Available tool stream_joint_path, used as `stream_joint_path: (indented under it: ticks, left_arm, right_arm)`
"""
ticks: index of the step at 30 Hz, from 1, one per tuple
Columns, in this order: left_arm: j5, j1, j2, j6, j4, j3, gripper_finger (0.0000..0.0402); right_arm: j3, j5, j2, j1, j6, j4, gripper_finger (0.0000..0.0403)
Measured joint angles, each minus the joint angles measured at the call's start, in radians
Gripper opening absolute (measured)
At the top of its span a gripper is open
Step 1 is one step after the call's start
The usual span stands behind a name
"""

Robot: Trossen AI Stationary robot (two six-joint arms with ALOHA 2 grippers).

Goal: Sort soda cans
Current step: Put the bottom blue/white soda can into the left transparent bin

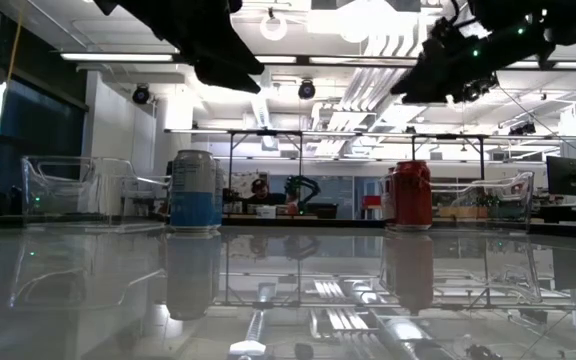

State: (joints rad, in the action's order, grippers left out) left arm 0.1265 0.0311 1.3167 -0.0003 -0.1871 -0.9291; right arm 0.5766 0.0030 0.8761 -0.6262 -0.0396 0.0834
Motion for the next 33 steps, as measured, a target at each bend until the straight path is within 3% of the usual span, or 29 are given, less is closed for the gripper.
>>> stream_joint_path:
  ticks: [7, 10, 14, 19, 22, 25, 33]
  left_arm:
    - [-0.001, 0.001, 0.039, -0.148, 0.013, -0.001, 0.0335]
    - [-0.047, 0.000, 0.103, -0.216, 0.013, -0.001, 0.0335]
    - [-0.103, -0.042, 0.190, -0.196, 0.008, 0.000, 0.0335]
    - [0.173, -0.103, 0.187, -0.215, -0.025, 0.000, 0.0335]
    - [0.336, -0.135, 0.124, -0.219, -0.031, 0.019, 0.0335]
    - [0.452, -0.150, 0.024, -0.232, 0.029, 0.115, 0.0335]
    - [0.558, -0.063, -0.315, -0.298, 0.258, 0.432, 0.0335]
  right_arm:
    - [0.000, 0.006, 0.049, 0.190, 0.032, -0.005, 0.0271]
    - [-0.002, 0.050, 0.092, 0.259, 0.032, -0.005, 0.0271]
    - [-0.002, 0.140, 0.142, 0.331, 0.032, -0.003, 0.0271]
    - [-0.002, 0.211, 0.166, 0.381, 0.026, -0.014, 0.0271]
    - [-0.002, 0.239, 0.166, 0.394, 0.010, -0.030, 0.0271]
    - [-0.002, 0.253, 0.165, 0.394, -0.003, -0.041, 0.0271]
    - [-0.002, 0.256, 0.165, 0.394, -0.003, -0.058, 0.0271]
